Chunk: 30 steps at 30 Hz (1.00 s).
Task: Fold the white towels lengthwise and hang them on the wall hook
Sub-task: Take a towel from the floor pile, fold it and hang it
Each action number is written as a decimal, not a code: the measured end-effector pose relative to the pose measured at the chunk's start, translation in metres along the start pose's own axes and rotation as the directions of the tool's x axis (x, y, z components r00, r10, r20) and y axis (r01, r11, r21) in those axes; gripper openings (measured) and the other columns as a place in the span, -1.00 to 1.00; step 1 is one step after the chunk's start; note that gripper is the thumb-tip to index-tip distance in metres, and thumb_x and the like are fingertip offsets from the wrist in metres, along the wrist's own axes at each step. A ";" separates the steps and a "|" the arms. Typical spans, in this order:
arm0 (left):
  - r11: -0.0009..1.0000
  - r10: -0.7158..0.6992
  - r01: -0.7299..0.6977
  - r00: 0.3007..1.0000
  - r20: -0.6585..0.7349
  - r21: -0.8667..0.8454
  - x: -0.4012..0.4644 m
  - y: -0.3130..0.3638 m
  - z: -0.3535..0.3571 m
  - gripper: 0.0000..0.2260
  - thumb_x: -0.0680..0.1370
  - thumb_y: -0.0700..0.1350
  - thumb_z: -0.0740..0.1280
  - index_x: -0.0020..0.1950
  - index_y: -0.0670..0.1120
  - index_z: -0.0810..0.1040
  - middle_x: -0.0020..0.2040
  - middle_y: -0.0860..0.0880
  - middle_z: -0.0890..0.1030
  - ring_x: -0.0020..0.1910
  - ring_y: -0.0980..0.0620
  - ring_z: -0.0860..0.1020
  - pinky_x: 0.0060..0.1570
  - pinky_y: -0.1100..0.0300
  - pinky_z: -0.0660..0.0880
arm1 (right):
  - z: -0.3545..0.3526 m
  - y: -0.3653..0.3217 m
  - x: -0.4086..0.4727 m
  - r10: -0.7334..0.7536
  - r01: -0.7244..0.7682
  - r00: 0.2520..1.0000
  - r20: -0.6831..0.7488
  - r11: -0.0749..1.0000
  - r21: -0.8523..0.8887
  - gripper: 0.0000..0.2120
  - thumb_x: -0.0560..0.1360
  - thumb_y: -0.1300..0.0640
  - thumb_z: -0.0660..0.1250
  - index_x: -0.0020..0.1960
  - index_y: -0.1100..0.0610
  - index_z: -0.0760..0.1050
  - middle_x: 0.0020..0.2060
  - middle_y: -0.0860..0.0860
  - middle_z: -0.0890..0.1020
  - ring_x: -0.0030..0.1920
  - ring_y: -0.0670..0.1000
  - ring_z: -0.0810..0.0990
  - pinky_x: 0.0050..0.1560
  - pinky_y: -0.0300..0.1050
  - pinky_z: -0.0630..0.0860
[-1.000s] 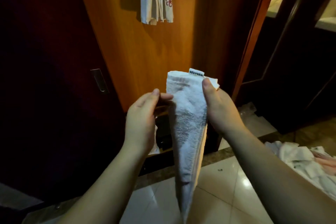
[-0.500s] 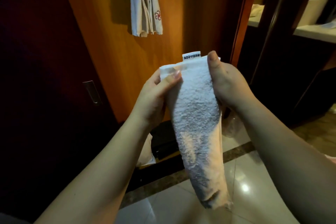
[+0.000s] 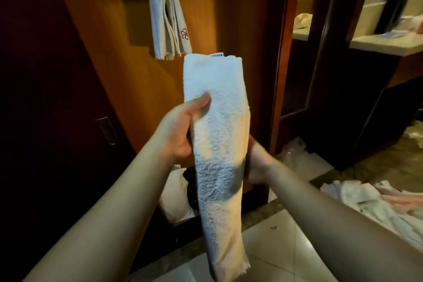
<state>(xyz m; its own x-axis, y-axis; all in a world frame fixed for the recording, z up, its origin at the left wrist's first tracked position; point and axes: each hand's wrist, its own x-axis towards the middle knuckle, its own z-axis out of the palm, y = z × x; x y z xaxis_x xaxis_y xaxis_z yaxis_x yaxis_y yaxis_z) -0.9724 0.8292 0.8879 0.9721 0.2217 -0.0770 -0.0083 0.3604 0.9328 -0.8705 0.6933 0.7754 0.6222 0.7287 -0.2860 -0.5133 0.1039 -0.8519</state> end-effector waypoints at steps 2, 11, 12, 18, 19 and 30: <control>0.998 0.042 -0.040 0.999 -0.034 0.054 0.002 0.011 -0.006 -0.60 0.46 -0.03 0.39 0.26 -0.14 0.55 0.06 -0.13 0.71 0.06 -0.13 0.69 0.15 -0.14 0.51 | 0.001 0.021 -0.005 0.058 -0.059 0.995 0.083 0.998 0.014 -0.24 0.53 -0.48 -0.01 0.42 0.03 0.48 0.33 0.12 0.57 0.36 0.16 0.51 0.44 0.19 0.32; 0.997 0.063 -0.052 0.963 -0.261 0.049 0.010 0.034 -0.017 -0.71 0.60 -0.03 0.36 0.27 -0.14 0.55 0.05 -0.13 0.72 0.00 -0.11 0.71 -0.03 -0.07 0.59 | -0.008 0.029 -0.028 -0.156 0.193 0.972 0.174 0.954 -0.229 -0.16 0.06 -0.31 0.65 0.21 0.10 0.60 0.17 0.06 0.68 0.20 0.07 0.64 0.27 0.04 0.47; 0.998 0.060 -0.053 0.960 -0.272 0.032 0.010 0.035 -0.017 -0.71 0.60 -0.04 0.37 0.27 -0.14 0.55 0.04 -0.13 0.72 -0.02 -0.12 0.71 -0.08 -0.07 0.60 | -0.005 0.026 -0.030 -0.185 0.229 0.968 0.171 0.929 -0.289 -0.13 0.05 -0.33 0.64 0.23 0.09 0.56 0.16 0.04 0.68 0.19 0.07 0.64 0.27 0.04 0.49; 1.000 0.014 -0.019 0.941 -0.339 -0.012 0.016 0.040 -0.017 -0.67 0.58 -0.06 0.41 0.30 -0.13 0.53 0.02 -0.14 0.73 -0.07 -0.15 0.72 -0.21 -0.07 0.65 | 0.002 0.015 -0.039 -0.210 0.254 0.967 0.144 0.794 -0.553 -0.38 0.18 -0.24 0.52 0.16 0.03 0.61 0.04 -0.01 0.73 0.08 0.06 0.70 0.26 0.20 0.53; 1.000 0.013 -0.017 0.938 -0.345 -0.009 0.018 0.041 -0.018 -0.67 0.58 -0.06 0.41 0.30 -0.14 0.52 0.03 -0.14 0.72 -0.06 -0.15 0.72 -0.16 -0.08 0.65 | 0.003 0.012 -0.040 -0.200 0.249 0.969 0.147 0.791 -0.559 -0.40 0.20 -0.22 0.50 0.14 0.06 0.62 0.03 0.03 0.73 0.07 0.09 0.70 0.25 0.22 0.54; 0.995 -0.089 0.104 0.904 -0.418 0.012 0.046 0.043 -0.015 -0.74 0.59 -0.15 0.41 0.20 -0.23 0.46 0.09 -0.22 0.67 0.05 -0.17 0.67 0.18 -0.18 0.56 | -0.006 -0.001 -0.043 0.153 -0.142 0.888 0.433 0.988 -0.056 -0.37 -0.03 0.05 0.76 0.00 0.18 0.73 0.00 0.13 0.72 0.01 0.09 0.71 0.05 0.00 0.63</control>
<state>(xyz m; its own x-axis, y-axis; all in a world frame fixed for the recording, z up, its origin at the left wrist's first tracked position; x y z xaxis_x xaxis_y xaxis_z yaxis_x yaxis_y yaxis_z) -0.9311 0.8680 0.9188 0.7817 0.5468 -0.2999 0.0953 0.3705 0.9239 -0.8929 0.6579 0.7856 0.2187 0.9562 -0.1943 -0.5626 -0.0391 -0.8258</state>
